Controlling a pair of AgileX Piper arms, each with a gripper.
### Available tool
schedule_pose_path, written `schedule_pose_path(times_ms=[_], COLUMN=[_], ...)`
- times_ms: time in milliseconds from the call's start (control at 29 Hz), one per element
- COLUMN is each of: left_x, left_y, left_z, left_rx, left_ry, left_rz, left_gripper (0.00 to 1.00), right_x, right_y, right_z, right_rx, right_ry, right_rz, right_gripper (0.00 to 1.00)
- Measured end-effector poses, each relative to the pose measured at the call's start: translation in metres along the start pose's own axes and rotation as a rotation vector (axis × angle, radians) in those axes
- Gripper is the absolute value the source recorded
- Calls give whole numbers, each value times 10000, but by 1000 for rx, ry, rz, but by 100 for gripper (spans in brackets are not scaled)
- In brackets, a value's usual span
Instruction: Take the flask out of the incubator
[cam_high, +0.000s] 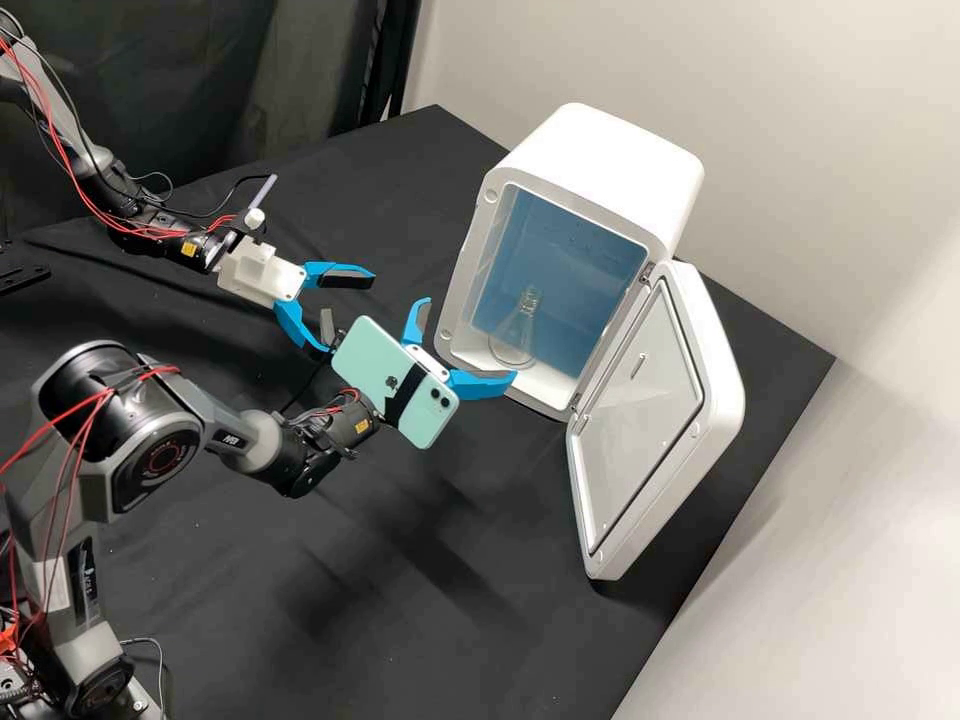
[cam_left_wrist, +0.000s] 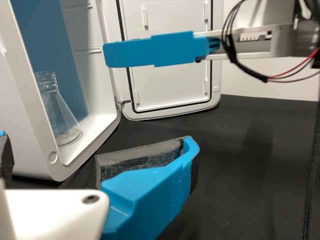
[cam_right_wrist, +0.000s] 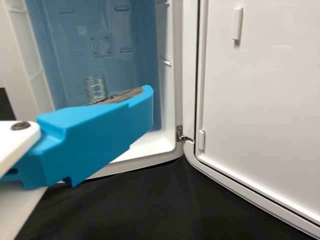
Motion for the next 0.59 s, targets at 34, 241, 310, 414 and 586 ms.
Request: schedule_pose_path(times_ms=[34, 241, 310, 414, 586], left_x=[0, -1, -2, -2, -2], left_y=[0, 1, 3, 4, 4], left_z=[0, -7, -15, -20, -20], left_rx=[0, 0, -1, -1, -1], left_ry=[0, 2, 4, 6, 6], left_rz=[0, 0, 1, 1, 1], left_gripper=[100, 100, 100, 100, 100], right_x=[18, 174, 259, 349, 544], right_y=[-6, -36, -55, -60, -37], right_z=[6, 42, 64, 88, 197], right_rx=[0, 0, 0, 0, 12], right_ry=[2, 6, 7, 8, 8], right_rz=[2, 5, 6, 12, 26], right_gripper=[100, 100, 100, 100, 100])
